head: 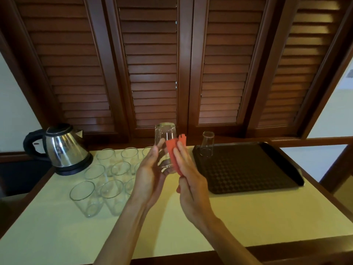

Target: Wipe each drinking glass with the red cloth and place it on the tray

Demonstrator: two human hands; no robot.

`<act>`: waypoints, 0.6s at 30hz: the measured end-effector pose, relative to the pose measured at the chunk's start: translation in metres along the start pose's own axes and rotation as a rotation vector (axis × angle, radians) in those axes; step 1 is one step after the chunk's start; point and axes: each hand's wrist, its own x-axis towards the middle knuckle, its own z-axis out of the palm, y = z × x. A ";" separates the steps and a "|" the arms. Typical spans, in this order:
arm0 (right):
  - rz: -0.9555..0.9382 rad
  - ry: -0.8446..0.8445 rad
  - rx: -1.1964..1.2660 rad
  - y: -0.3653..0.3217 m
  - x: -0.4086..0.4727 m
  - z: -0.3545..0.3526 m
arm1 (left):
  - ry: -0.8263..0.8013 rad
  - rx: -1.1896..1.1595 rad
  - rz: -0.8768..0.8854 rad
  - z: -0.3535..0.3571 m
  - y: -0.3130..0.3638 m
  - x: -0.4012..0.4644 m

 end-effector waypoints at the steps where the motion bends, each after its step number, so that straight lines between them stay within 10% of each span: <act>1: 0.030 0.026 0.010 0.003 0.007 -0.003 | 0.004 0.021 -0.020 -0.001 -0.003 -0.001; 18: 0.009 -0.079 -0.147 0.004 0.014 0.001 | 0.017 0.152 0.012 0.009 0.001 0.001</act>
